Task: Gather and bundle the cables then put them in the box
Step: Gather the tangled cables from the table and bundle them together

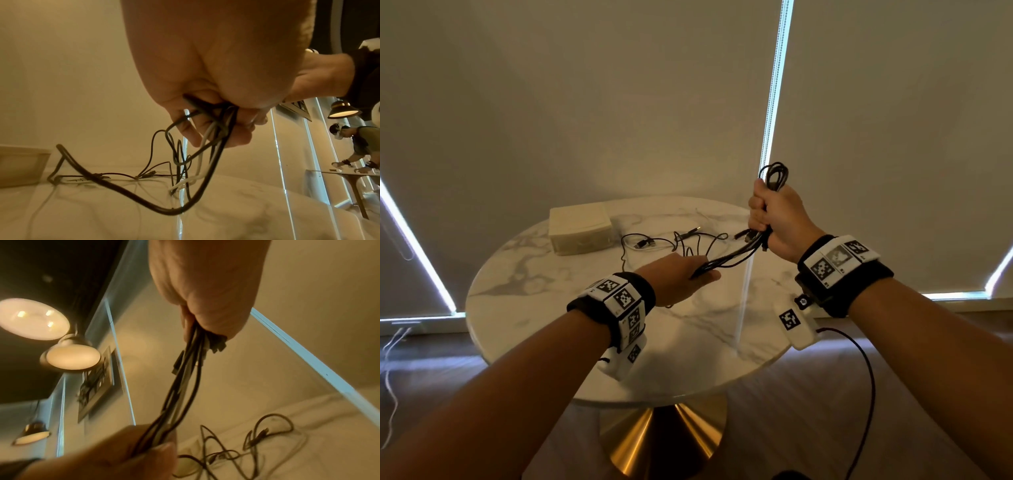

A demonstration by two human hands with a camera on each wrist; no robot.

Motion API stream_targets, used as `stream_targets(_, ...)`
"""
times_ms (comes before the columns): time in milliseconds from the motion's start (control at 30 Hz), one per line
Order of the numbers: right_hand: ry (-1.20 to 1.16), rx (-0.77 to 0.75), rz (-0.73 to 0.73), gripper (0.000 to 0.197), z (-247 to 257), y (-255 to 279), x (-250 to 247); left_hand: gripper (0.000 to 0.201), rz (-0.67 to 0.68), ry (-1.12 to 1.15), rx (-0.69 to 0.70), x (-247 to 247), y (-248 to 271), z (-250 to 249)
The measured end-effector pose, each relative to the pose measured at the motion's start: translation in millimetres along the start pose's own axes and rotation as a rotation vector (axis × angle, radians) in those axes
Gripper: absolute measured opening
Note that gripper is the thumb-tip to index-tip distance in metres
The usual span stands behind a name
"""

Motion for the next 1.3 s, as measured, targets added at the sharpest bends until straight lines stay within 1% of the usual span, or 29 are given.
stream_targets(67,0.126,0.0,0.021,0.028,1,1,-2,0.042,0.024,-0.012,-0.007,1,-1,2)
stream_targets(100,0.128,-0.018,0.007,0.028,2,1,-3,0.041,0.042,-0.008,-0.002,2,-1,2)
stream_targets(133,0.088,-0.044,-0.032,0.028,4,0,-5,0.039,0.067,0.009,0.008,5,-1,2)
stream_targets(200,-0.068,-0.1,-0.152,0.027,7,-4,-11,0.034,0.116,0.07,0.03,13,0,0)
stream_targets(300,-0.315,-0.125,-0.286,0.028,8,-8,-19,0.036,0.163,0.101,0.057,21,-1,-7)
stream_targets(367,-0.412,-0.116,-0.309,0.026,9,-10,-21,0.036,0.176,0.071,0.078,22,-3,-11)
stream_targets(433,-0.435,-0.106,-0.28,0.024,10,-9,-21,0.034,0.193,0.049,0.08,23,-5,-11)
stream_targets(500,-0.32,-0.101,-0.242,0.028,12,-7,-24,0.032,0.19,0.058,0.063,22,-5,-6)
stream_targets(567,-0.134,-0.101,-0.229,0.031,14,-5,-29,0.031,0.154,0.063,0.043,19,-4,2)
stream_targets(667,0.093,-0.115,-0.211,0.031,19,-2,-37,0.032,0.11,-0.022,0.003,13,-3,13)
stream_targets(767,0.367,-0.101,-0.135,0.024,17,3,-38,0.037,0.059,-0.175,-0.037,9,-3,18)
stream_targets(833,0.681,-0.078,-0.054,0.016,12,7,-37,0.039,0.038,-0.219,-0.032,6,-4,19)
stream_targets(900,0.992,-0.047,0.006,0.018,5,9,-36,0.039,0.057,-0.204,-0.007,3,-4,20)
stream_targets(933,1.071,-0.019,0.037,0.022,2,9,-37,0.04,0.078,-0.19,0.006,2,-3,20)
stream_targets(1000,1.105,0.05,0.113,0.026,-3,10,-36,0.041,0.118,-0.177,0.019,0,-1,19)
stream_targets(1067,1.09,0.13,0.205,0.022,-7,14,-33,0.044,0.119,-0.186,0.037,-2,0,17)
stream_targets(1167,1.006,0.295,0.334,0.017,-9,25,-19,0.046,0.058,-0.235,0.057,-10,-1,14)
stream_targets(1300,0.861,0.567,0.492,0.014,-11,36,-5,0.05,-0.006,-0.279,0.053,-23,-4,11)
Point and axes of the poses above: each hand's wrist, its own y-axis away from the middle knuckle, its own x-axis out of the palm, z = x × y, the point moved 2 cm from there along -y, towards the middle knuckle, and after that the axes turned 8 degrees about z, right-handed, at the moved point
